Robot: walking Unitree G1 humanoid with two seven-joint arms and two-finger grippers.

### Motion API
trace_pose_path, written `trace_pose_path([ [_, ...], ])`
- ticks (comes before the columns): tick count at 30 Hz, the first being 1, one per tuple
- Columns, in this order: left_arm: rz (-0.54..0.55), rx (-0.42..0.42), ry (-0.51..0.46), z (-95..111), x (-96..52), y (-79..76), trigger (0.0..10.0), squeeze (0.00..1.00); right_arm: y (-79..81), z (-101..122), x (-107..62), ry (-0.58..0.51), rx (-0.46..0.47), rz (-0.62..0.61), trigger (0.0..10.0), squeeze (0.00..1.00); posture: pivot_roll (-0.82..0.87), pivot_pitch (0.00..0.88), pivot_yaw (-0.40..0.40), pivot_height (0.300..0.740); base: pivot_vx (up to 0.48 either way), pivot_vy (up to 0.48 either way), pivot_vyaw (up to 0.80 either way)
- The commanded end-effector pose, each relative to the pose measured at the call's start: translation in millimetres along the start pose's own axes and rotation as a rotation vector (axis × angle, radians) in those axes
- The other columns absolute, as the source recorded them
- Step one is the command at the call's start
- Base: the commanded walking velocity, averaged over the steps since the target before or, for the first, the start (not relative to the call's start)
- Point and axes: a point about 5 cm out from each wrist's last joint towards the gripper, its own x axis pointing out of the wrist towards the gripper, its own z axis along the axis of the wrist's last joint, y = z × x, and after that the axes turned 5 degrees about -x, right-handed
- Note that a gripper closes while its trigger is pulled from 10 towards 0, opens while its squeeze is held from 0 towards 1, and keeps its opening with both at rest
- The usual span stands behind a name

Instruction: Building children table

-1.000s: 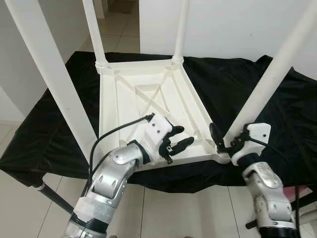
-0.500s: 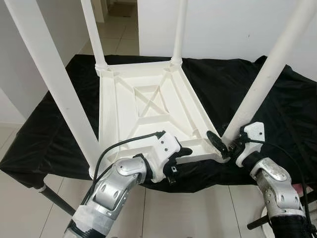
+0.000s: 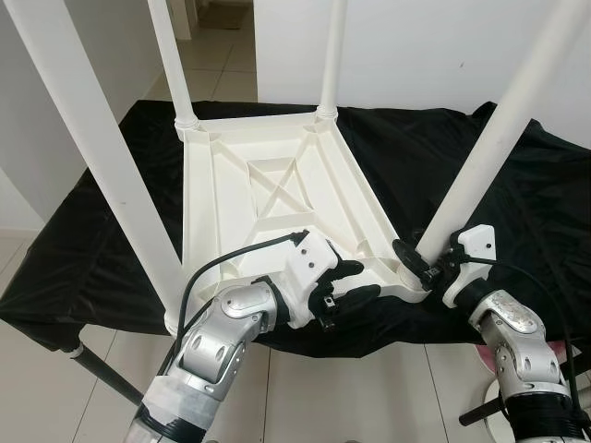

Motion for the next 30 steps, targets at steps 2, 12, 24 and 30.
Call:
trace_pose_path([
  [2,0.141,0.018,0.001,0.3,0.7,7.6,10.0,0.00,7.3,-4.6,1.2,0.035,0.019,-0.079,10.0,0.00,-0.10,0.000,-0.016,0.740,0.000,0.000,0.00],
  [12,0.168,0.032,-0.025,4.1,1.4,12.9,10.0,0.00,12.2,1.4,2.3,0.034,0.065,-0.427,10.0,0.00,-0.10,0.000,-0.014,0.740,0.000,0.000,0.00],
  [24,0.179,0.031,-0.039,6.8,1.9,15.6,10.0,0.00,45.2,-7.9,13.8,0.104,0.195,-0.722,10.0,0.00,-0.09,0.000,-0.014,0.740,0.000,0.000,0.00],
  [30,0.196,0.041,-0.049,9.2,2.2,19.2,10.0,0.00,53.3,-0.1,22.7,0.067,0.208,-0.681,10.0,0.18,-0.09,0.000,-0.014,0.740,0.000,0.000,0.00],
])
